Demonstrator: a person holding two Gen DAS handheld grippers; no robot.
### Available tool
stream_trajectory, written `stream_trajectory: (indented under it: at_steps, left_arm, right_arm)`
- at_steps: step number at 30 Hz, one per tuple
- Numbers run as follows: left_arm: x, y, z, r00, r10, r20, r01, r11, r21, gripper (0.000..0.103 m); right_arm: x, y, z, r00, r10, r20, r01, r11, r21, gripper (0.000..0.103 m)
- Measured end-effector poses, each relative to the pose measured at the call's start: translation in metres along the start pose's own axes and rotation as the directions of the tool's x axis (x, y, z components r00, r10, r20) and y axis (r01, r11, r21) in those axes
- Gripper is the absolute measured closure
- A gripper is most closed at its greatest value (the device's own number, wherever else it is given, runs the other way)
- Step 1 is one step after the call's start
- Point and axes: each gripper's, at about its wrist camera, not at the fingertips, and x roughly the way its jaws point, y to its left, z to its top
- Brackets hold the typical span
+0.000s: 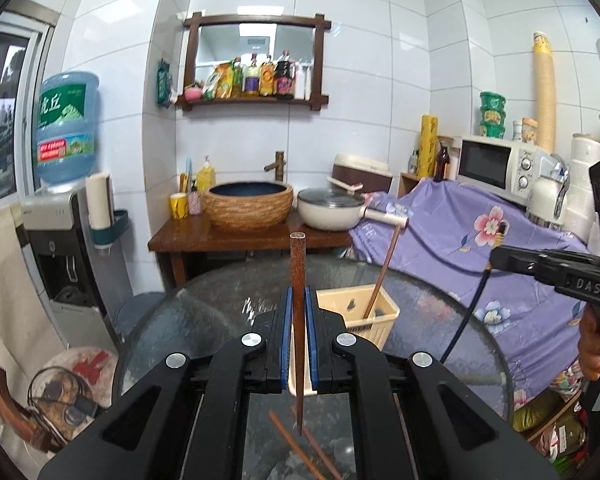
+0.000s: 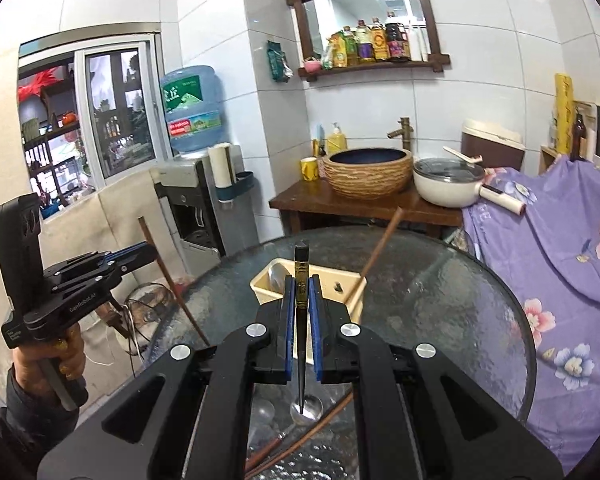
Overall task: Organize utensils
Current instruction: 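Carry both chopsticks up and insert them into the cream holder with both tools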
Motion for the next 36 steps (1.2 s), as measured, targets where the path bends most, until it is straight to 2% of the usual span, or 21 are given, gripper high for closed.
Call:
stream_trajectory:
  at_steps: [7, 10, 15, 20, 25, 36]
  left_arm:
    - [-0.003, -0.008, 0.058, 0.995, -0.017, 0.096, 0.018, 1.0, -0.005, 0.096]
    - [0.002, -0.012, 0.085, 0.991, -0.034, 0.13, 0.036, 0.999, -0.014, 0.096]
    - [0.033, -0.015, 0.112, 0.989, -0.018, 0.145, 0.023, 0.999, -0.03, 0.096]
    - [0.071, -0.012, 0.1, 0.995, 0.006, 0.095, -0.002, 0.999, -0.04, 0.096]
    - [0.102, -0.006, 0.073, 0.999, 0.014, 0.052, -0.011, 0.998, -0.061, 0.096]
    - [0.132, 0.003, 0.023, 0.999, 0.002, -0.047, -0.006, 0.997, -0.082, 0.096]
  right_arm:
    - [0.002, 0.001, 0.059, 0.998, 0.017, 0.056, -0.018, 1.0, 0.006, 0.095]
    - [0.009, -0.002, 0.084, 0.997, -0.005, 0.082, 0.004, 1.0, 0.009, 0.095]
    - [0.028, -0.01, 0.108, 0.993, -0.053, 0.102, 0.051, 0.999, 0.015, 0.095]
    - [0.053, -0.023, 0.1, 0.991, -0.089, 0.103, 0.087, 0.996, 0.022, 0.095]
    - [0.086, -0.034, 0.07, 0.993, -0.104, 0.06, 0.102, 0.994, 0.032, 0.095]
    - [0.122, -0.042, 0.03, 0.993, -0.115, -0.004, 0.115, 0.992, 0.059, 0.095]
